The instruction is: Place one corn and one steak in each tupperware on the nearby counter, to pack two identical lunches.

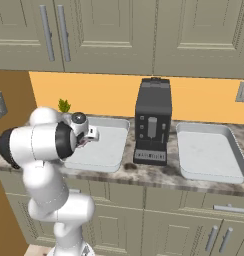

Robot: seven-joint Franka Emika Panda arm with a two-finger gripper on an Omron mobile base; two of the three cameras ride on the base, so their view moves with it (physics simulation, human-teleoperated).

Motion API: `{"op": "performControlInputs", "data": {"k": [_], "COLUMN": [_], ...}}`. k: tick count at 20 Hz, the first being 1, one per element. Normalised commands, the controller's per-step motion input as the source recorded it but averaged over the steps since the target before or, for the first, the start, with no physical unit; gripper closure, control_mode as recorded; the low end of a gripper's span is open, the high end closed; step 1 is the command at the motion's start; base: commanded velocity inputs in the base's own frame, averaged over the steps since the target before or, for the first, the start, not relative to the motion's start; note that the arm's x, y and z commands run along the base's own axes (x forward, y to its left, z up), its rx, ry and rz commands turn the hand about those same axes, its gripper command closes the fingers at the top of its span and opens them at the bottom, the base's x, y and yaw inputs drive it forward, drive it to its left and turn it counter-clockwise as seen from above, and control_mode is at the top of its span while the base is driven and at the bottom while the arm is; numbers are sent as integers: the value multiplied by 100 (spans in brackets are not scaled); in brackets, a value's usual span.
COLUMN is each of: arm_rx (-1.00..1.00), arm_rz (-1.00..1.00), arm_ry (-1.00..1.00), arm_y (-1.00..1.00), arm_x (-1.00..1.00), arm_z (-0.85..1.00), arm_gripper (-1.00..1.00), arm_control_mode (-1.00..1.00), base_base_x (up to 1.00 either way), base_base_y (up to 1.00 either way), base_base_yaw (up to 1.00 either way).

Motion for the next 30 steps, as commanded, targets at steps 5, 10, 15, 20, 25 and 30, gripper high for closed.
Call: {"op": "performControlInputs", "data": {"k": [5, 10, 15, 20, 25, 30], "arm_rx": [0, 0, 0, 0, 0, -1], "arm_rz": [0, 0, 0, 0, 0, 0], "arm_ry": [0, 3, 2, -8, 2, 6], "arm_y": [0, 0, -12, -14, -38, -39], "arm_x": [36, 23, -28, -18, -59, -94], "arm_z": [-2, 0, 11, 75, 74, 64], "arm_gripper": [-100, -100, -100, -100, -100, -100], "arm_control_mode": [-100, -100, -100, -100, -100, -100], "base_base_x": [0, 0, 0, 0, 0, 0], "base_base_y": [0, 0, 0, 0, 0, 0], "base_base_yaw": [0, 0, 0, 0, 0, 0]}}
